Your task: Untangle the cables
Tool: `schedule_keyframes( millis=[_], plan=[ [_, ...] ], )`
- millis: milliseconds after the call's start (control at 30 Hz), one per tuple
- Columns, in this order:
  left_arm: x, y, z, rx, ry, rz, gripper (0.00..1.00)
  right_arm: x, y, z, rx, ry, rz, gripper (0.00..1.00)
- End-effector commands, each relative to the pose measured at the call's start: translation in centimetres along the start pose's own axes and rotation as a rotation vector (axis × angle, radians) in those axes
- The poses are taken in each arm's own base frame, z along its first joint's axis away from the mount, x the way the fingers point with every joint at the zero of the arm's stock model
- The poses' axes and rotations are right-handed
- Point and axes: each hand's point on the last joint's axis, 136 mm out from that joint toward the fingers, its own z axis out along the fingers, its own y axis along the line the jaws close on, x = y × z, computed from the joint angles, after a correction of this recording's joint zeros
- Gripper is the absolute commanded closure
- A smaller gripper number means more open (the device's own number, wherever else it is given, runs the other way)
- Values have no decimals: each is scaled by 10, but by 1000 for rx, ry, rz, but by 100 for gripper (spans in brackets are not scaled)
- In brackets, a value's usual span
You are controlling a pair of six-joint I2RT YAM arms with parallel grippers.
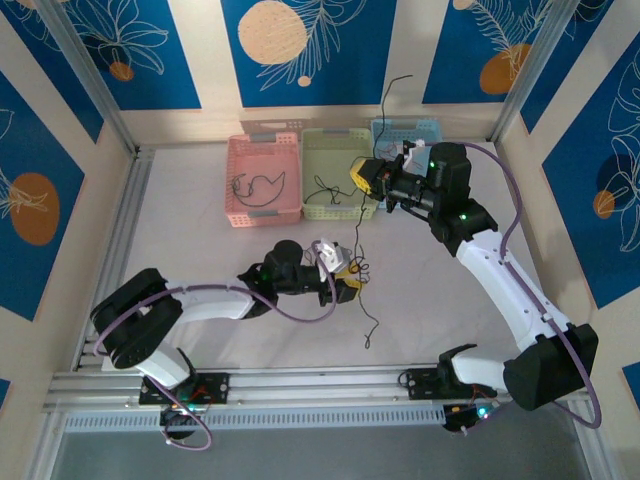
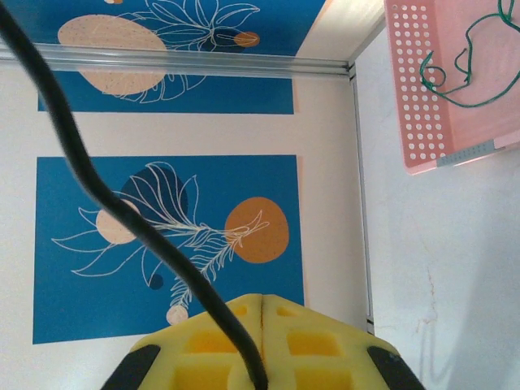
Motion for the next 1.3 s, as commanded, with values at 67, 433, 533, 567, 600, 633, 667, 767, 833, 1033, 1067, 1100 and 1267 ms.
schedule_keyframes(
  millis=[67,433,533,567,600,633,667,767,833,1033,1067,1100,1267],
  plan=[
    [6,-22,-2,51,6,20,44,-3,1,-2,-5,-12,0,100],
    [12,-34,4,61,23,35,43,-4,-6,0,6,-13,12,100],
    [9,-29,7,34,16,51,44,-3,-7,0,5,-11,14,100],
    [9,-27,8,22,16,55,45,-3,-6,-1,3,-9,11,100],
    [10,-25,8,10,18,57,47,-2,-6,-1,6,-7,11,100],
    [9,-23,8,-5,14,60,49,-3,-7,-1,8,-10,12,100],
    [9,-21,7,-13,12,63,51,-2,-6,-2,6,-12,10,100],
    [9,-16,5,-52,10,68,59,-1,-6,-4,6,-13,8,100],
    [8,-13,3,-73,2,72,64,-1,-7,-5,7,-13,9,100],
    [4,-8,2,-102,-17,66,82,-1,-12,-6,13,-17,16,100],
    [5,-8,1,-108,-15,67,87,-2,-13,-6,14,-18,16,100],
    [6,-7,-1,-116,-13,68,93,-4,-14,-7,14,-21,17,100],
    [25,0,-23,-201,17,44,100,-19,-12,-20,6,-50,3,100]
  ],
)
